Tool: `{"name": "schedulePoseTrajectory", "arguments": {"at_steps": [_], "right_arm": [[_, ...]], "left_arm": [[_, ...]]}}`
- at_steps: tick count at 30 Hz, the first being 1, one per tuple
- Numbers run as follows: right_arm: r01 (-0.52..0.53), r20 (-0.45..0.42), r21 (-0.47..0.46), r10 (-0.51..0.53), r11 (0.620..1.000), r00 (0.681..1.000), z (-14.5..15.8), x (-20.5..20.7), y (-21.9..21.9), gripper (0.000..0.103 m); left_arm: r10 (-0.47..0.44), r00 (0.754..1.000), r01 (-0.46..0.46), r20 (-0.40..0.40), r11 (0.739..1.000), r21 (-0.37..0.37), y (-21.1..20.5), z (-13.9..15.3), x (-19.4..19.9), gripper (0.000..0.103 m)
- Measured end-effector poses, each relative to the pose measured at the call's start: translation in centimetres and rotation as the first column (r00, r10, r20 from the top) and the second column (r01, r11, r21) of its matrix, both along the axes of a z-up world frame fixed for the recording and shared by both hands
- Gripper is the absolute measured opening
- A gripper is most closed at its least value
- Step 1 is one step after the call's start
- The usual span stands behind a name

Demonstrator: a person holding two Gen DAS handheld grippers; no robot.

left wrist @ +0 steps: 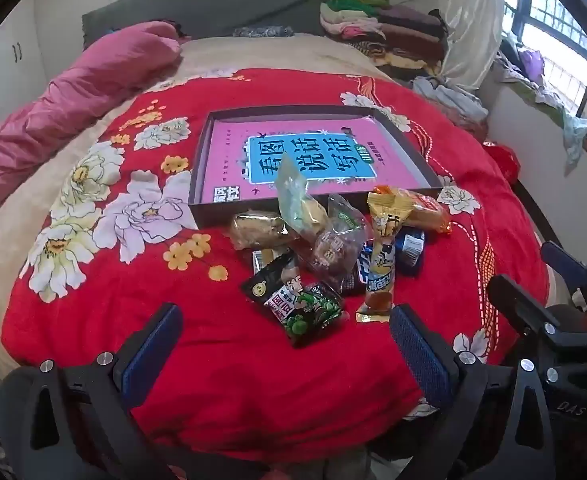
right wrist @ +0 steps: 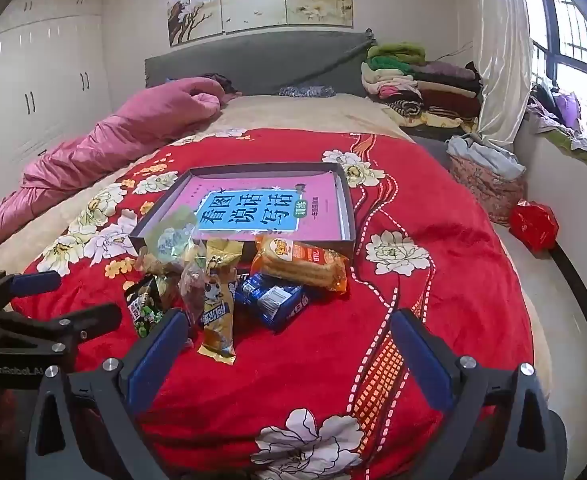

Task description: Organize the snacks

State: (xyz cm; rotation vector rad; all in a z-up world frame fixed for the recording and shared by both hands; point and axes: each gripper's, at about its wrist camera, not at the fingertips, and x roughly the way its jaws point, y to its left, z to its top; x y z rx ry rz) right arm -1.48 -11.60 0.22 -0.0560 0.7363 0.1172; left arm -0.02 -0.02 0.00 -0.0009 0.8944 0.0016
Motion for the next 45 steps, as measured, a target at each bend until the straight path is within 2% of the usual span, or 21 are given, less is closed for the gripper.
{"name": "schedulePoseTrajectory", "arguments": {"at_steps": [2,6,10,14,45], "right_arm": [[0.0,0.006,0.035,0.0,0.999,1.0,0.0,0.1,0.2,0.103],[-0.015,0.01,0.031,0.015,0.999,1.0,0.2,-0.3,0.0,0.103],[-0.031,0.023,0.011,0.031,0.999,0.999,0.5,-1.0,-0.2,0.103],[-0.036,0.018,-0.021,0.036,0.999,0.999,0.6,-0.8,0.6,0.103],[-0.04,0.018,-0.012,0.04,0.999,0.999,0.8,-1.0,0.6,0.103]], "left_arm": [[0.01,1.0,-0.01,0.004,1.0,-0.004,-0.2,0.0,-0.1,0.103],[0.011,1.0,-0.012,-0.019,0.998,-0.06,-0.1,-0.2,-0.2,0.103],[0.005,1.0,-0.007,-0.018,0.997,-0.076,0.3,0.1,-0.3,0.103],[-0.001,1.0,0.0,-0.017,0.997,-0.072,0.5,0.4,-0.3,0.103],[-0.013,1.0,0.011,-0.022,0.996,-0.089,0.4,0.4,-0.5,0.103]]}}
